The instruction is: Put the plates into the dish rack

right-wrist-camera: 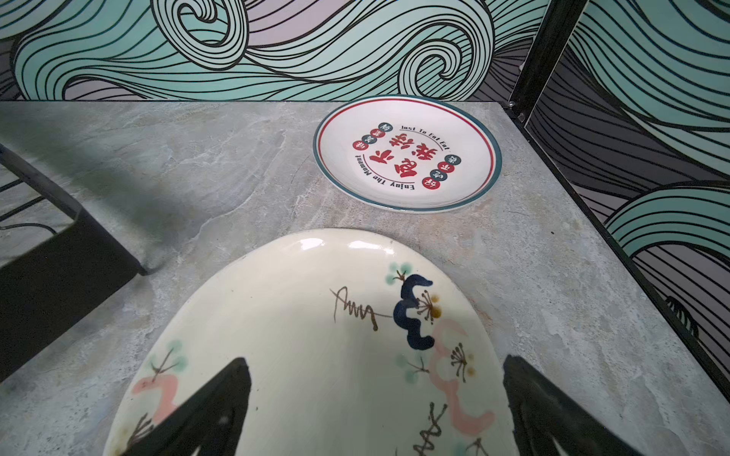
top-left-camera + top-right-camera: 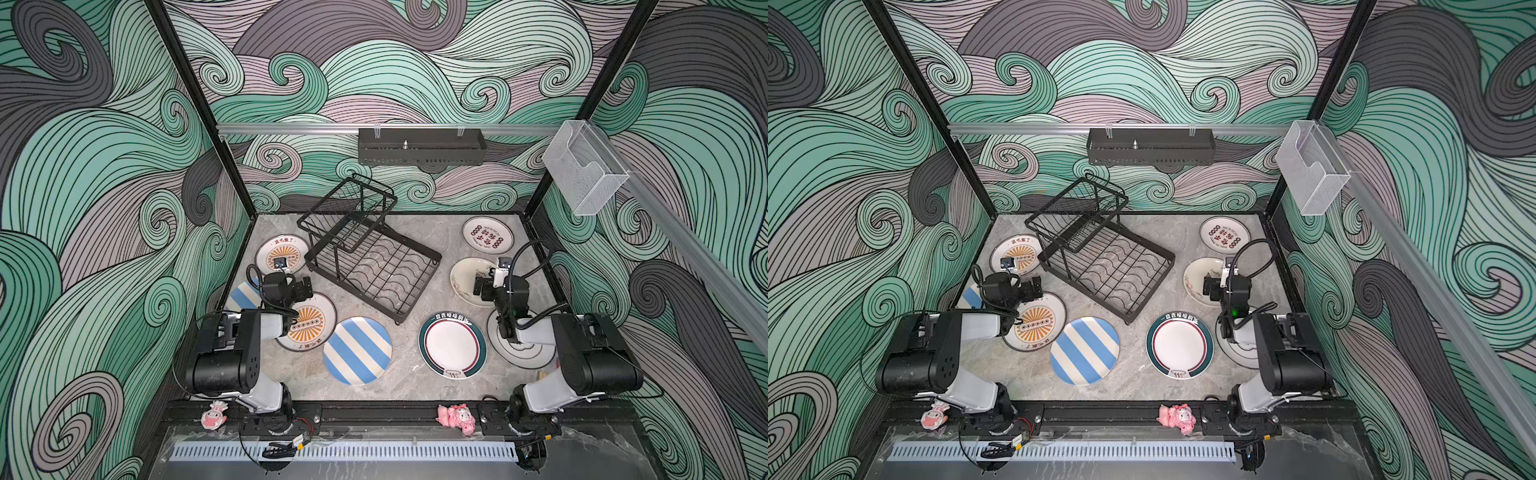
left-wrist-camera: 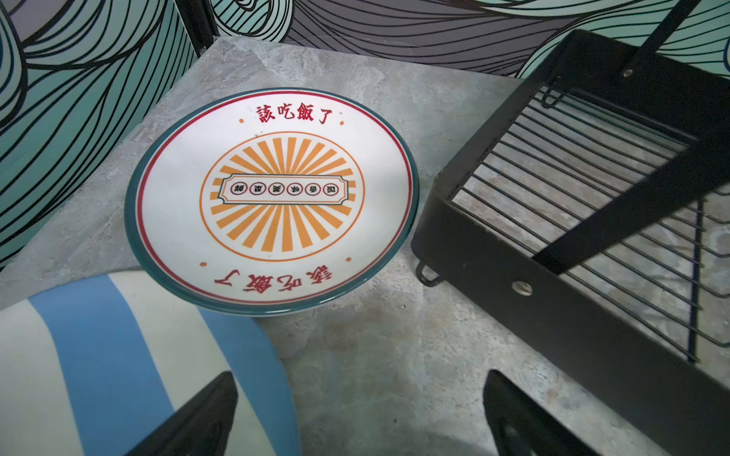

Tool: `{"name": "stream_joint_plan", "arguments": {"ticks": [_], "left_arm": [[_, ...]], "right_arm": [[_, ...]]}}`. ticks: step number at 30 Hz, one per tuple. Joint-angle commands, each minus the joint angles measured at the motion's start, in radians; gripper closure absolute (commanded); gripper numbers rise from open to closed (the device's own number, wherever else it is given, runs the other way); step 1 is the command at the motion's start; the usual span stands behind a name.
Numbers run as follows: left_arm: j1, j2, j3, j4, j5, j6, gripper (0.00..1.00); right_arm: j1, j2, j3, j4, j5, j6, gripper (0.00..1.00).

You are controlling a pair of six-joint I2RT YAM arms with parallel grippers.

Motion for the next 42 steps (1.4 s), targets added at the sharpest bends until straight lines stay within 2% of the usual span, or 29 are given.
{"name": "stream_joint_plan", "arguments": {"ticks": [1, 8, 11, 15, 30, 32, 34, 37, 38, 42], "left_arm": [[-0.006, -0.009, 0.026, 0.015, -0.007, 0.01, 0.01], [-0.006, -0.009, 0.026, 0.016, -0.007, 0.01, 0.01], [-0.006, -0.009, 0.026, 0.015, -0.007, 0.011, 0.01], [-0.006, -0.011, 0.025, 0.015, -0.007, 0.01, 0.02], [-0.007, -0.013, 0.023, 0.018, -0.007, 0.01, 0.01], [-0.006, -0.021, 0.032, 0.007, 0.01, 0.028, 0.02], [-0.014, -0.055, 0.083, -0.123, 0.04, 0.042, 0.01], [-0.027, -0.094, 0.135, -0.248, -0.006, 0.024, 0.02], [-0.029, -0.105, 0.148, -0.293, -0.012, 0.014, 0.01], [-0.076, -0.247, 0.208, -0.491, -0.09, -0.114, 0.01]], "right_arm": [[0.002, -0.011, 0.012, 0.002, -0.012, 0.0, 0.01], [0.002, -0.009, 0.016, -0.002, -0.011, 0.001, 0.01], [-0.009, -0.005, 0.027, -0.018, -0.101, -0.018, 0.01], [-0.017, -0.005, 0.024, -0.013, -0.115, -0.014, 0.01], [-0.023, -0.012, 0.02, -0.014, -0.122, -0.013, 0.01], [-0.023, -0.02, 0.029, -0.025, -0.091, 0.0, 0.02], [-0.022, -0.056, 0.063, -0.109, -0.066, 0.01, 0.06], [-0.017, -0.151, 0.186, -0.399, -0.035, 0.03, 0.06], [-0.017, -0.179, 0.234, -0.513, -0.036, 0.07, 0.06], [0.006, -0.254, 0.384, -0.807, -0.142, 0.166, 0.08]]}}
